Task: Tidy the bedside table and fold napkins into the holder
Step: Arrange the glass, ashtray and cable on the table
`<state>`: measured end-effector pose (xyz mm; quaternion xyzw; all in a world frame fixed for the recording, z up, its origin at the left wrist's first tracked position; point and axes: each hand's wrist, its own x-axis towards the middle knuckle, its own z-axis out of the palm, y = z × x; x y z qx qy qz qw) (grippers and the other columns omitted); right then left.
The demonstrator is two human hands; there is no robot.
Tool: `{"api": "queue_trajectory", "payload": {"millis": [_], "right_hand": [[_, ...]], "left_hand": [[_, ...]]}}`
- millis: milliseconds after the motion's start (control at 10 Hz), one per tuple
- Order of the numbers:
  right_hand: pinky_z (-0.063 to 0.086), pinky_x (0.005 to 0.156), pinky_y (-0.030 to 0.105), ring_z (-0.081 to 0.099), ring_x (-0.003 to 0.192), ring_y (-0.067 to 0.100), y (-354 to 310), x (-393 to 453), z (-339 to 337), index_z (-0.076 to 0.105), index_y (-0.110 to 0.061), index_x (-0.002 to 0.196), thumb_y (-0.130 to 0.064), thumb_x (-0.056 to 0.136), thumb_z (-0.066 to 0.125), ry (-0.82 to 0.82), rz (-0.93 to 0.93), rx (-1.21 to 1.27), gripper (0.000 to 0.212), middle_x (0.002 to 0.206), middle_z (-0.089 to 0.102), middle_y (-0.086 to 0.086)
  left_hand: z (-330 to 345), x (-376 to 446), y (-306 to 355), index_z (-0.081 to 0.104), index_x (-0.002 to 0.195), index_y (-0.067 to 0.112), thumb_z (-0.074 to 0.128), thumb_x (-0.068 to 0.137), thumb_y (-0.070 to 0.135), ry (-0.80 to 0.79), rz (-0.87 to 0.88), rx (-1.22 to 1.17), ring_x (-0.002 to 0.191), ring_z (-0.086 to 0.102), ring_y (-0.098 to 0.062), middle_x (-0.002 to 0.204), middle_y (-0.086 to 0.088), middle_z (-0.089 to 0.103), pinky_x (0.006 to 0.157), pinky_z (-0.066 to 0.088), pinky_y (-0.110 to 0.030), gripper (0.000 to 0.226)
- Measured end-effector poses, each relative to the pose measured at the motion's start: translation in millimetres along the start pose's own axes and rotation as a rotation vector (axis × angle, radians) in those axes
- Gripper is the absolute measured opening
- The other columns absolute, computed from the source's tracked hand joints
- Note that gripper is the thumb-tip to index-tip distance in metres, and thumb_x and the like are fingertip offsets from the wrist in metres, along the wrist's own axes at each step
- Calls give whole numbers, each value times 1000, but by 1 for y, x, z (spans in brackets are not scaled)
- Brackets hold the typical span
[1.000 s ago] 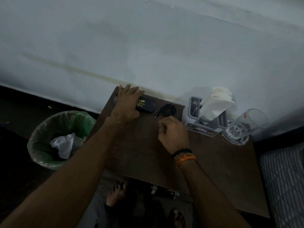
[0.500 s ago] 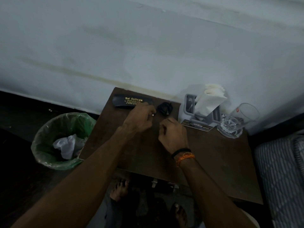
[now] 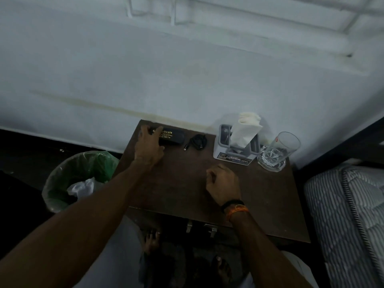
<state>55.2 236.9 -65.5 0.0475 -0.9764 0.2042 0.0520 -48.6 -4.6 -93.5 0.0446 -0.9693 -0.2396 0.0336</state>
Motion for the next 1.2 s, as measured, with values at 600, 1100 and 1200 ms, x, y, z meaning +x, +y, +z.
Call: {"api": "queue_trajectory", "payload": {"millis": [600, 1100, 1200], "right_hand": [[49, 81, 32, 62, 90, 23, 2, 9, -3, 69, -11, 88, -14, 89, 57, 29, 36, 77, 13, 100, 67, 5], [47, 76, 30, 61, 83, 23, 13, 0, -9, 67, -12, 80, -11, 86, 58, 11, 28, 33, 11, 94, 64, 4], [49, 78, 35, 62, 86, 28, 16, -6, -15, 69, -9, 84, -10, 87, 58, -1, 49, 13, 12, 98, 65, 7]], "left_hand": [[7, 11, 3, 49, 136, 16, 69, 84, 32, 74, 30, -51, 122, 42, -43, 137, -19, 34, 99, 46, -54, 59], [-6, -9, 7, 36, 145, 20, 67, 85, 31, -10, 3, -15, 119, 50, -42, 144, -17, 31, 95, 50, -56, 69], [-10, -26, 19, 34, 145, 17, 65, 86, 29, -45, 23, 21, 118, 51, -42, 142, -18, 34, 93, 51, -55, 68]]}}
